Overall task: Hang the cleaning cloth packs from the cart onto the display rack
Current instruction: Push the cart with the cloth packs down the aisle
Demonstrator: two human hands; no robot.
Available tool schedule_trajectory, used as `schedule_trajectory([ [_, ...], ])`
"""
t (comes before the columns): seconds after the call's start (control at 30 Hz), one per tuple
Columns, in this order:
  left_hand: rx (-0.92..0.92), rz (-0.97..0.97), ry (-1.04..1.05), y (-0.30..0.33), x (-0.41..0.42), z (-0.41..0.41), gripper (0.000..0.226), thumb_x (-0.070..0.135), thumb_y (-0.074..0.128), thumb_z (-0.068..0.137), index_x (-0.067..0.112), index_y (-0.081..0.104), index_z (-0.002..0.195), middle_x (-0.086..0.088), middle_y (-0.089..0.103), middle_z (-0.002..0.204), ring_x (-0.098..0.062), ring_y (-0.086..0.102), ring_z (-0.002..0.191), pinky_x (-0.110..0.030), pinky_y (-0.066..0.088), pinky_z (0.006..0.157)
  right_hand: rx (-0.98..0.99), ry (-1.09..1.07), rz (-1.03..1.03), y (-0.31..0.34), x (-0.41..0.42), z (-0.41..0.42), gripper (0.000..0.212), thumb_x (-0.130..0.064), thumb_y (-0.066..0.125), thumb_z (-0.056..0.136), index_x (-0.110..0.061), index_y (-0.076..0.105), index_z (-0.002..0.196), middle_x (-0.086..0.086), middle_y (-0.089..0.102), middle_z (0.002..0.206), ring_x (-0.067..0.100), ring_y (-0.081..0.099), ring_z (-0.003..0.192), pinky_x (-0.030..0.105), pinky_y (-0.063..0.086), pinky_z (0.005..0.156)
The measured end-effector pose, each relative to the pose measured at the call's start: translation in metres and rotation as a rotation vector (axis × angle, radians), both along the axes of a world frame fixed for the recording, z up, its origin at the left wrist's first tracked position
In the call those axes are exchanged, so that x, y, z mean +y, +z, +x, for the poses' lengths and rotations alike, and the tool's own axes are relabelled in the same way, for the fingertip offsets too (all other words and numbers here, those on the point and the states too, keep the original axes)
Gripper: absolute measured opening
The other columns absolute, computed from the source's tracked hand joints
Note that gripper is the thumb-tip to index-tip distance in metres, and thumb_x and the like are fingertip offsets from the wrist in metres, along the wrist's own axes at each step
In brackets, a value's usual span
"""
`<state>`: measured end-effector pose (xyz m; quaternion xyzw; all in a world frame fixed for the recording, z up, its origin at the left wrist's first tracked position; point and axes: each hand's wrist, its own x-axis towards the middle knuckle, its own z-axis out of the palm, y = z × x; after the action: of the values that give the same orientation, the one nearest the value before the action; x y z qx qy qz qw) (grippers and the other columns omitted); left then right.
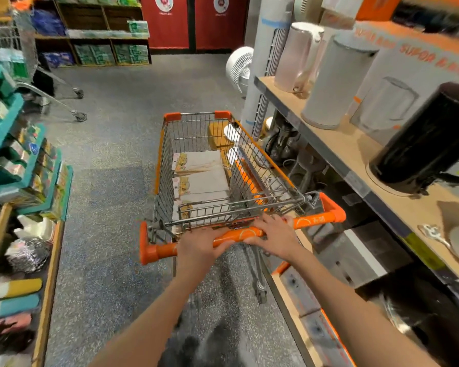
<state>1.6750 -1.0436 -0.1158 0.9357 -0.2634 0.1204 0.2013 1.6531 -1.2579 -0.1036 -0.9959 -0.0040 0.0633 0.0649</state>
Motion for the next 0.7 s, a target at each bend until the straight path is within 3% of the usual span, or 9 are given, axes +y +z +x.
schedule_trajectory([
  [0.1, 0.0, 0.175, 0.01, 0.002, -0.004, 0.004, 0.043, 0.07, 0.047, 0.083, 0.045, 0.064, 0.113, 0.012, 0.071, 0.08, -0.007, 0.064, 0.066, -0.021, 0.041, 0.054, -0.044, -0.048, -0.009, -0.002, 0.001, 0.001, 0.096, -0.092, -0.005, 0.059, -0.044, 0.055, 0.115, -0.014, 0.055, 0.112, 0.012, 0.047, 0.11, 0.034, 0.012, 0.095],
  [0.23, 0.113, 0.107, -0.049, 0.007, -0.005, 0.011, 0.043, 0.066, 0.043, 0.088, 0.045, 0.059, 0.122, 0.011, 0.073, 0.093, -0.008, 0.067, 0.075, -0.023, 0.044, 0.058, -0.062, -0.136, 0.083, -0.003, 0.004, -0.002, 0.09, -0.091, 0.002, 0.06, -0.051, 0.051, 0.123, -0.018, 0.053, 0.12, 0.006, 0.041, 0.12, 0.031, -0.001, 0.106],
  [0.33, 0.161, 0.157, -0.113, 0.006, -0.004, 0.019, 0.049, 0.066, 0.029, 0.093, 0.047, 0.041, 0.136, 0.012, 0.068, 0.108, -0.009, 0.067, 0.088, -0.024, 0.044, 0.063, -0.051, -0.2, 0.215, 0.006, 0.009, 0.002, 0.067, -0.084, 0.034, 0.067, -0.049, 0.056, 0.119, -0.02, 0.05, 0.128, 0.003, 0.034, 0.128, 0.033, -0.006, 0.11],
  [0.43, 0.273, 0.211, -0.189, 0.005, -0.002, 0.024, 0.05, 0.056, 0.033, 0.094, 0.045, 0.026, 0.142, 0.009, 0.06, 0.12, -0.016, 0.065, 0.099, -0.029, 0.048, 0.073, 0.018, -0.257, 0.37, 0.018, 0.01, 0.006, 0.042, -0.056, 0.064, 0.076, -0.045, 0.059, 0.117, -0.022, 0.047, 0.131, -0.002, 0.028, 0.129, 0.034, -0.009, 0.11],
  [0.53, 0.347, 0.256, -0.27, 0.003, 0.003, 0.025, 0.058, 0.049, 0.035, 0.092, 0.038, 0.02, 0.147, 0.004, 0.052, 0.129, -0.02, 0.06, 0.107, -0.032, 0.048, 0.081, 0.0, -0.348, 0.495, 0.023, 0.013, 0.006, 0.034, -0.05, 0.066, 0.079, -0.039, 0.065, 0.111, -0.02, 0.052, 0.126, -0.001, 0.034, 0.128, 0.037, -0.008, 0.111],
  [0.7, 0.438, 0.276, -0.31, 0.004, 0.001, 0.023, 0.063, 0.051, 0.038, 0.091, 0.037, 0.014, 0.147, 0.003, 0.045, 0.136, -0.018, 0.053, 0.115, -0.032, 0.045, 0.088, -0.052, -0.435, 0.439, 0.022, 0.022, 0.004, 0.041, -0.048, 0.07, 0.076, -0.034, 0.064, 0.115, -0.017, 0.05, 0.133, 0.001, 0.029, 0.132, 0.035, -0.01, 0.111],
])
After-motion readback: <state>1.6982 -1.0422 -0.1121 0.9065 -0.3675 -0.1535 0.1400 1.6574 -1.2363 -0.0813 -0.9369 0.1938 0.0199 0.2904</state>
